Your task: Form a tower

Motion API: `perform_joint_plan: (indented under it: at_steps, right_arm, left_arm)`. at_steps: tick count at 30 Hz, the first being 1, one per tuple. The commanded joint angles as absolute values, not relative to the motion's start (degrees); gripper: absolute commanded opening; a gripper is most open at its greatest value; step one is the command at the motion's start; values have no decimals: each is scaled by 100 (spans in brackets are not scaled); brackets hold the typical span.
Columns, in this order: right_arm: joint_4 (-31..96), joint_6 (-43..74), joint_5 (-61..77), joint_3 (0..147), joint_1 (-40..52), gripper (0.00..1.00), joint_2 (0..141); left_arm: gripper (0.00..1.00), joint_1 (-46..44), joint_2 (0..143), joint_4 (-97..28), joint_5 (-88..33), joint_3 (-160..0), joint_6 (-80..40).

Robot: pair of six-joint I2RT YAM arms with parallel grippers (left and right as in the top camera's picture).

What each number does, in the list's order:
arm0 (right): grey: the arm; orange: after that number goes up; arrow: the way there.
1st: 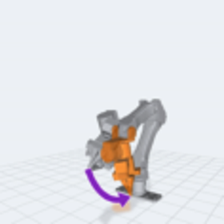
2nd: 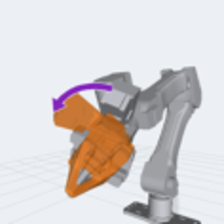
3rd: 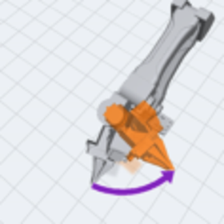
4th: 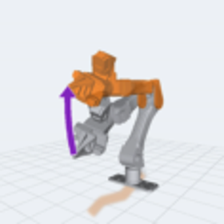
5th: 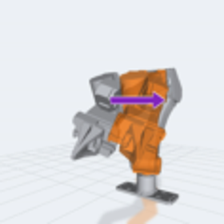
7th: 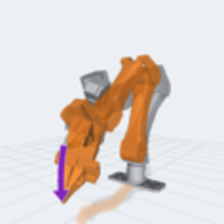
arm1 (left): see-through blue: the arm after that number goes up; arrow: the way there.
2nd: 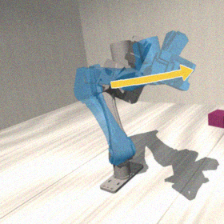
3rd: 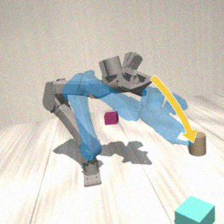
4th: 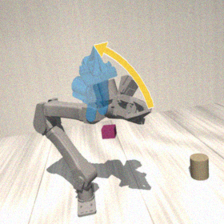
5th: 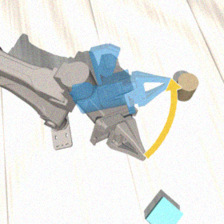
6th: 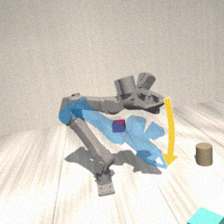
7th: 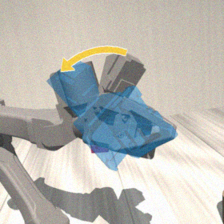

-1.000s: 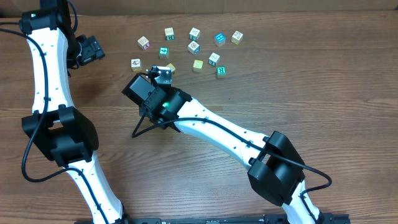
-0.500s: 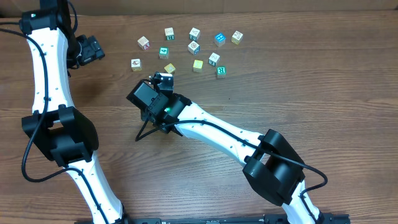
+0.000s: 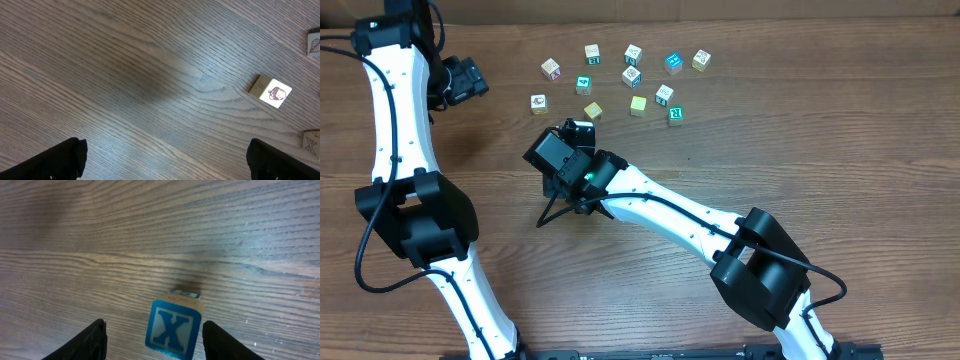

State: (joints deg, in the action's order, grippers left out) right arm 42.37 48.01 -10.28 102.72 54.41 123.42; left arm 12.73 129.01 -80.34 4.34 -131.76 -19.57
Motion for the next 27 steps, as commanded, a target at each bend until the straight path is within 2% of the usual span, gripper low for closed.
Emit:
perform_joint_plan:
  at_steps: [1, 27]
  right_arm:
    - [4211, 4816, -932, 10237, 5430, 59, 12444]
    - [4209, 4794, -760, 10237, 5430, 59, 12444]
  left_arm:
    - [100, 1221, 12866, -8034, 447, -13246, -2016]
    - [100, 1221, 12866, -8034, 447, -13246, -2016]
